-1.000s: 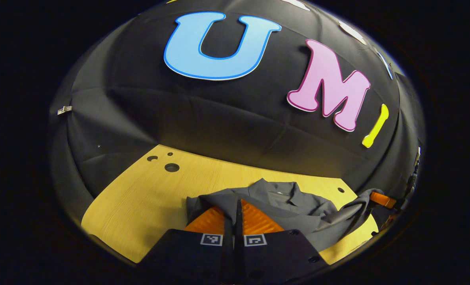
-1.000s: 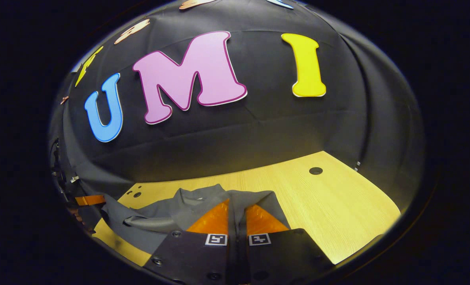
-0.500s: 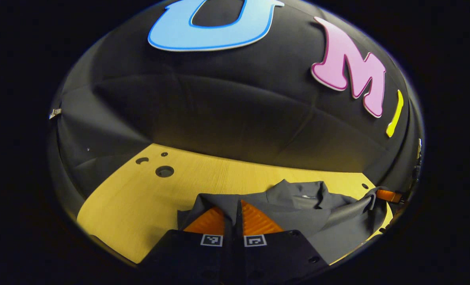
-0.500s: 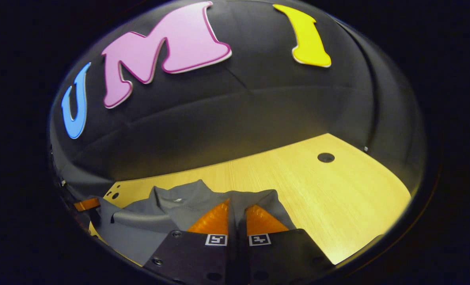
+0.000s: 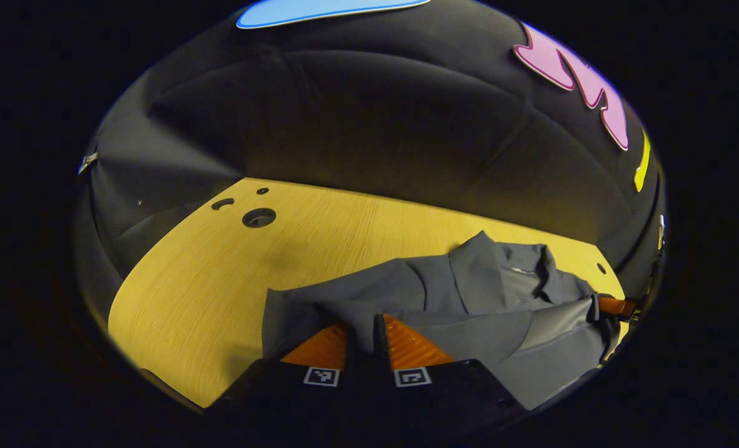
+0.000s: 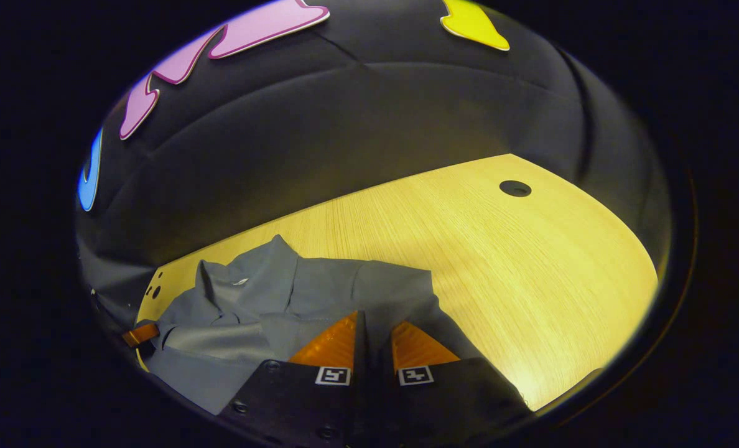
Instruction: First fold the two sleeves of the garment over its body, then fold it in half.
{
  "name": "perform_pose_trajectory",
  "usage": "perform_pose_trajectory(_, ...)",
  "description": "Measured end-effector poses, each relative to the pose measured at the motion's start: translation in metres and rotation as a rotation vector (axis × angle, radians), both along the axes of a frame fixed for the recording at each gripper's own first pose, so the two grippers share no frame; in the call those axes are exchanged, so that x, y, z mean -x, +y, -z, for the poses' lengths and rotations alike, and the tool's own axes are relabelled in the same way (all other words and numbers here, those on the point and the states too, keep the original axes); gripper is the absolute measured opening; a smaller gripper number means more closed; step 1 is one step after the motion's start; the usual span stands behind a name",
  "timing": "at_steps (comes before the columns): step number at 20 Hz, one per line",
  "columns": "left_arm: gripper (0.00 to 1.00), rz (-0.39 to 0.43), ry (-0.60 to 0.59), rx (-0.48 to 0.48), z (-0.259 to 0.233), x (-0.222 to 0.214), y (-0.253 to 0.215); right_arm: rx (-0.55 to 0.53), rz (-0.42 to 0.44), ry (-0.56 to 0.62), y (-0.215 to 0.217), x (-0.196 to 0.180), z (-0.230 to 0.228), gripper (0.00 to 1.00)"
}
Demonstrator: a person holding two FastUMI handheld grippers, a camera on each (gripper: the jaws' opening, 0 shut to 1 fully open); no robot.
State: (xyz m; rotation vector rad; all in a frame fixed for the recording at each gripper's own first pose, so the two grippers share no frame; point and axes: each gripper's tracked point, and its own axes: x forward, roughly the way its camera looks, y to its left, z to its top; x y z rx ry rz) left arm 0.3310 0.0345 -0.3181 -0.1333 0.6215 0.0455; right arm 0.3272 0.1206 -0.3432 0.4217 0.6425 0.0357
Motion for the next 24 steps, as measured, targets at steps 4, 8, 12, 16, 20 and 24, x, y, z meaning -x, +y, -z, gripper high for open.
perform_pose_trajectory(4,0.59,0.014,0.021,-0.024,-0.004,0.006,-0.011,0.005,0.028,0.011,-0.011,0.005,-0.005,0.38)
perform_pose_trajectory(8,0.98,0.011,0.01,-0.088,-0.02,0.018,-0.017,0.042,0.035,-0.035,-0.022,0.018,-0.032,0.91)
perform_pose_trajectory(12,0.95,0.008,-0.029,-0.071,-0.049,0.042,-0.02,0.05,0.041,-0.075,-0.032,0.043,-0.066,0.93)
perform_pose_trajectory(16,0.94,0.0,-0.076,-0.032,-0.087,0.078,-0.019,0.018,0.032,-0.111,-0.034,0.078,-0.098,0.94)
perform_pose_trajectory(20,0.96,0.01,-0.12,-0.022,-0.124,0.126,-0.019,0.016,-0.008,-0.148,-0.033,0.121,-0.13,0.94)
perform_pose_trajectory(24,0.96,0.046,-0.173,-0.01,-0.155,0.174,-0.027,0.031,-0.071,-0.212,-0.025,0.162,-0.164,0.94)
